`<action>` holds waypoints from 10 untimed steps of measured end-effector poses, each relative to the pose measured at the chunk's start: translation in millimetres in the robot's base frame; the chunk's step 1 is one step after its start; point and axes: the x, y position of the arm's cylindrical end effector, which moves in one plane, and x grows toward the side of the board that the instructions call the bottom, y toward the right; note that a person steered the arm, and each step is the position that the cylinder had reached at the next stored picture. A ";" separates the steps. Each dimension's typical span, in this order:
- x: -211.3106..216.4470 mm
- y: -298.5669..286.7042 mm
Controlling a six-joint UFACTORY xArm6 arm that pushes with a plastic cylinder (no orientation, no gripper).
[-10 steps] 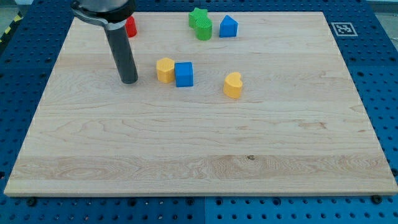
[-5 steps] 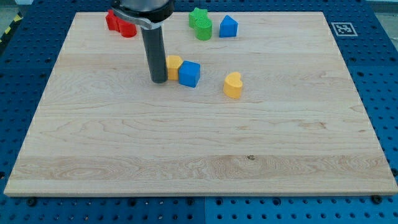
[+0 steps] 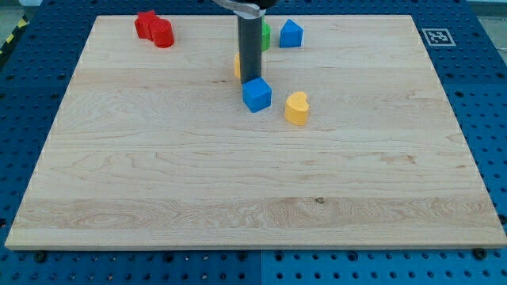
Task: Move the yellow hexagon closer to the green circle
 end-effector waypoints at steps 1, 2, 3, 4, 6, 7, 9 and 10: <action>-7.7 1.9; -8.1 2.1; -8.1 -4.9; -8.1 -35.5; -8.1 -42.5; -11.7 -42.4; -48.5 -38.3; -31.4 -38.3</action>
